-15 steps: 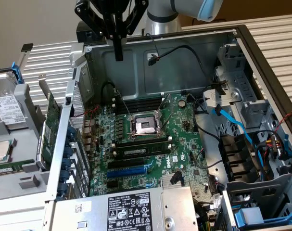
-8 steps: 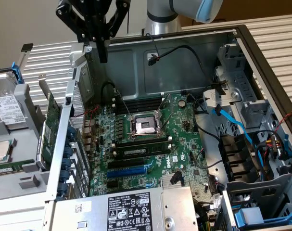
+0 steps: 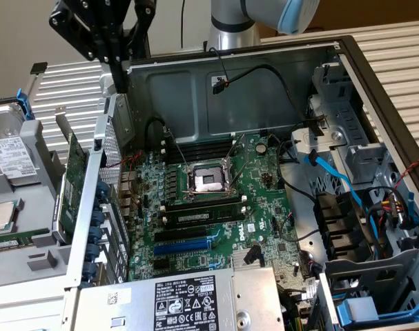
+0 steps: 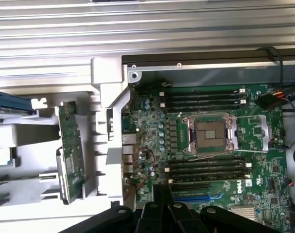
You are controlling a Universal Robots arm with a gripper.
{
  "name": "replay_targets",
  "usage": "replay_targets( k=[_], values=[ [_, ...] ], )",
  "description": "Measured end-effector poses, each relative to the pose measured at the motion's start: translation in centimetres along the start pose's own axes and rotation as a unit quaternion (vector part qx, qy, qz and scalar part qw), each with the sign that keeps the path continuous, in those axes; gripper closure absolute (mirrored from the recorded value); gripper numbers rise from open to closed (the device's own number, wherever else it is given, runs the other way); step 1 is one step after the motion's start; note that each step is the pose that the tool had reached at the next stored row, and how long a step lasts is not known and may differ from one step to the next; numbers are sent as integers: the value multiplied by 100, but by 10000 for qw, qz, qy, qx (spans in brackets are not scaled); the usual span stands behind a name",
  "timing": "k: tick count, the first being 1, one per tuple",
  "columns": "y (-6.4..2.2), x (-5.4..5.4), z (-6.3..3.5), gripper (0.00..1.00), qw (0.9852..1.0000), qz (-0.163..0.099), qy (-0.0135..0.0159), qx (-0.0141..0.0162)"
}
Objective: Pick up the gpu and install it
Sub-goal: 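Reach for the gpu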
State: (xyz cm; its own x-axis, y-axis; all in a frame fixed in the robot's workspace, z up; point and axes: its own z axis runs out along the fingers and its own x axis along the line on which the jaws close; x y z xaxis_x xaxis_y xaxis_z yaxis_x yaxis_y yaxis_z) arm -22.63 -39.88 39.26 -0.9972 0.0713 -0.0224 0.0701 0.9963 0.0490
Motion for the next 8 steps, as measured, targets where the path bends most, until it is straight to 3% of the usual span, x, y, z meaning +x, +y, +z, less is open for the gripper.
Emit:
replay_targets(
  k=[8],
  values=[
    [-24,337,-9,89,10000,-26,1,-1]
  ],
)
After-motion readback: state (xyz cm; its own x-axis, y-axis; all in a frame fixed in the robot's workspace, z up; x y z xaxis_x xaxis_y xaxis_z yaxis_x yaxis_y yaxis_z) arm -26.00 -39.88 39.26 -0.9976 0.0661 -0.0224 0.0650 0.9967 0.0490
